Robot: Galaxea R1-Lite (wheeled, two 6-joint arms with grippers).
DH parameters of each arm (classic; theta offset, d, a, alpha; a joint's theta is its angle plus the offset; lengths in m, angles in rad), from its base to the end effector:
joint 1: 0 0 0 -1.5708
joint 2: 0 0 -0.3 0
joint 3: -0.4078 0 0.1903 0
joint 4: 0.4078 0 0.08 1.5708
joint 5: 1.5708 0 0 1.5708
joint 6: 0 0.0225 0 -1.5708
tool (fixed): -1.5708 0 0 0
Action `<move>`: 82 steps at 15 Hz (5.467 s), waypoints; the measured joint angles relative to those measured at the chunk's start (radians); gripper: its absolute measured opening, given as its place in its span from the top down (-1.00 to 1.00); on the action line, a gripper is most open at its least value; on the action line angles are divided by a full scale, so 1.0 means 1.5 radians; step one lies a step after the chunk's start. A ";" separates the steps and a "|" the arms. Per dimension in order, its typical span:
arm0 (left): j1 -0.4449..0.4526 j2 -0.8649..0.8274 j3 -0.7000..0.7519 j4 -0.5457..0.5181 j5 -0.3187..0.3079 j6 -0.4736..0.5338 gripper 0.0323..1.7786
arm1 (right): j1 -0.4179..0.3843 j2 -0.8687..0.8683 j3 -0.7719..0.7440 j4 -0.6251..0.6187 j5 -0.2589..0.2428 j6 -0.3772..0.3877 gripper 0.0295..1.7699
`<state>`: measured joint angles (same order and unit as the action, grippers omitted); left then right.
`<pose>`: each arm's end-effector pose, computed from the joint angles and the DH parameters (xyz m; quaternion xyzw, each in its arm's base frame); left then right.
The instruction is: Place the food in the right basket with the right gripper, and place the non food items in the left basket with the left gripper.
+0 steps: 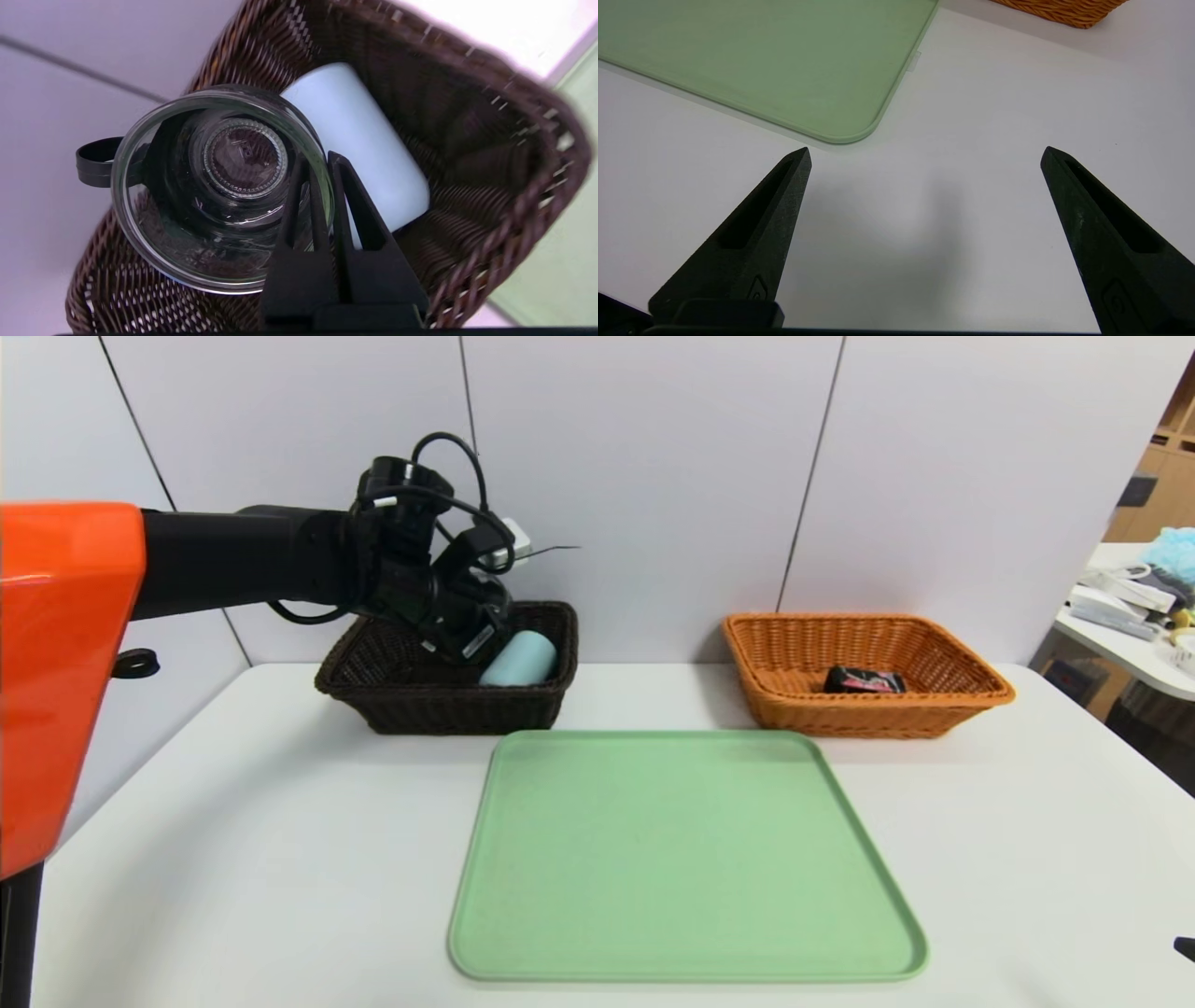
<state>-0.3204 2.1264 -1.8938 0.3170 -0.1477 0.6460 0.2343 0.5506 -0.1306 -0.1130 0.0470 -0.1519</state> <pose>0.4098 -0.1395 0.2346 0.3194 0.1855 -0.2975 0.8804 0.0312 0.0085 0.1237 -0.0885 0.1413 0.1497 0.9746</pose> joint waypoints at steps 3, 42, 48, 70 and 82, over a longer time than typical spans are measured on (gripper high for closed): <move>0.035 0.001 0.037 -0.033 0.009 0.008 0.93 | 0.000 0.000 -0.001 0.002 0.000 0.000 -0.92; 0.081 -0.006 -0.017 0.017 -0.002 0.038 -0.77 | -0.002 0.012 -0.005 -0.001 0.005 -0.001 -0.92; 0.059 -0.074 0.089 -0.015 0.005 -0.035 -0.85 | -0.002 0.014 -0.005 -0.001 0.005 0.000 -0.92; 0.034 -0.508 0.846 -0.387 0.119 -0.319 -0.90 | 0.000 0.102 -0.028 -0.017 0.003 0.012 -0.92; 0.030 -0.619 1.006 -0.415 0.198 -0.376 -0.90 | -0.026 0.130 -0.041 -0.016 -0.020 0.025 -0.92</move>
<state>-0.2760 1.1972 -0.3849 -0.3049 0.1489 0.0821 0.1953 0.7451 -0.1923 -0.1374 0.0164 -0.1145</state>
